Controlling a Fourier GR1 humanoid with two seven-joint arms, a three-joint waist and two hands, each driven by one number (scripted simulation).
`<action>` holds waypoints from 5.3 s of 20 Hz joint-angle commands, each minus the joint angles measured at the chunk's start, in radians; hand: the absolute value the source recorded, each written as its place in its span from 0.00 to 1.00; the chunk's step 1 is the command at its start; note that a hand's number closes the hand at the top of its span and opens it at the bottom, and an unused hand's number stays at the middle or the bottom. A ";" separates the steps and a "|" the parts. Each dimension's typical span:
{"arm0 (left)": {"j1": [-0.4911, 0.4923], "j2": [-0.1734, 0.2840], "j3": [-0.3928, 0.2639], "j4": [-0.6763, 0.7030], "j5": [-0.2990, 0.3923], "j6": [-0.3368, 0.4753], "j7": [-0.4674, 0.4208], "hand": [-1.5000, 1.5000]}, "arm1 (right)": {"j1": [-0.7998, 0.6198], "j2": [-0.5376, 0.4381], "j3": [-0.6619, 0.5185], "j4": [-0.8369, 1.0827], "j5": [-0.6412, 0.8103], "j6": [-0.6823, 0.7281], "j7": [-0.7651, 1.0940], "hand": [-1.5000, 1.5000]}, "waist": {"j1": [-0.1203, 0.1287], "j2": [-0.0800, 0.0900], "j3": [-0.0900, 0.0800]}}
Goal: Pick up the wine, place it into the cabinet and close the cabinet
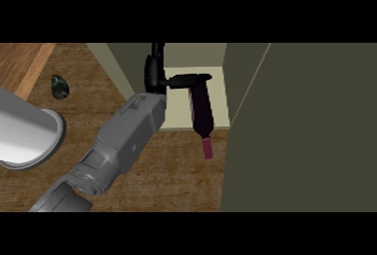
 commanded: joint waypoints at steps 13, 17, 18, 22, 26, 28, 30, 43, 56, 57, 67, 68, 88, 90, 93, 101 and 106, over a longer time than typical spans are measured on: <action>0.266 0.034 -0.089 -0.495 -0.049 0.016 0.128 0.00 | 0.119 -0.012 0.017 -0.216 -0.059 -0.014 0.065 0.00 | 0.037 -0.020 0.001; 0.373 0.051 -0.138 -0.660 -0.068 0.020 0.159 0.00 | 0.072 -0.020 -0.011 -0.227 -0.076 -0.035 0.096 0.00 | 0.039 -0.018 0.001; 0.452 0.041 -0.154 -0.716 -0.069 0.023 0.140 0.00 | 0.108 -0.016 0.013 -0.206 -0.062 -0.018 0.054 0.00 | 0.038 -0.019 0.001; 0.564 0.065 -0.214 -0.904 -0.090 0.065 0.204 0.00 | 0.035 -0.022 -0.003 -0.198 -0.073 -0.038 0.091 0.00 | 0.043 -0.014 0.001; 0.719 0.096 -0.288 -1.120 -0.129 0.129 0.228 0.00 | 0.075 -0.019 0.014 -0.198 -0.048 -0.039 0.061 0.00 | 0.036 -0.014 0.001; 0.770 0.111 -0.317 -1.195 -0.161 0.158 0.254 0.00 | 0.077 -0.027 0.016 -0.160 -0.060 -0.016 0.032 0.00 | 0.029 -0.009 0.001; 0.857 0.112 -0.343 -1.215 -0.165 0.123 0.189 0.00 | 0.028 -0.007 0.085 -0.201 -0.018 -0.058 0.111 0.00 | 0.031 -0.008 -0.001; 1.145 0.262 -0.369 -1.499 -0.200 0.131 0.153 0.00 | 0.104 -0.170 0.279 -0.188 -0.069 0.128 0.157 1.00 | 0.031 -0.011 -0.001; 1.380 0.472 -0.251 -1.734 -0.132 0.021 0.120 0.00 | -0.072 -0.076 0.476 -0.128 0.032 0.077 0.232 1.00 | 0.054 -0.010 -0.006; 1.425 0.507 -0.237 -1.767 -0.104 -0.012 0.119 0.00 | -0.052 -0.087 0.481 -0.134 0.015 0.087 0.232 1.00 | 0.060 -0.014 -0.006; 1.491 0.609 -0.059 -1.797 0.017 -0.146 0.117 0.00 | -0.305 0.089 0.625 0.071 0.086 -0.117 0.324 1.00 | 0.076 -0.012 -0.008; 1.532 0.617 -0.041 -1.826 0.045 -0.164 0.114 0.00 | -0.330 0.089 0.631 0.074 0.090 -0.167 0.332 1.00 | 0.082 -0.014 -0.008; 1.616 0.739 0.250 -1.779 0.254 -0.475 0.107 0.00 | -1.330 0.093 0.386 0.840 -0.231 -0.627 0.230 1.00 | 0.121 0.004 -0.004; 1.574 0.765 0.292 -1.747 0.275 -0.481 0.135 0.00 | -1.410 0.093 0.356 0.952 -0.286 -0.597 0.188 1.00 | 0.112 0.010 -0.004; 1.607 0.764 0.303 -1.745 0.277 -0.521 0.128 0.00 | -1.503 0.093 0.312 1.117 -0.366 -0.544 0.118 1.00 | 0.120 0.012 -0.003; 1.582 0.760 0.344 -1.714 0.316 -0.553 0.147 0.00 | -1.563 0.093 0.274 1.307 -0.776 -0.190 0.211 1.00 | 0.107 0.015 -0.003; 1.645 0.774 0.420 -1.748 0.337 -0.567 0.169 0.00 | -1.577 0.093 0.225 1.542 -0.649 -0.187 -0.014 1.00 | 0.098 0.009 -0.001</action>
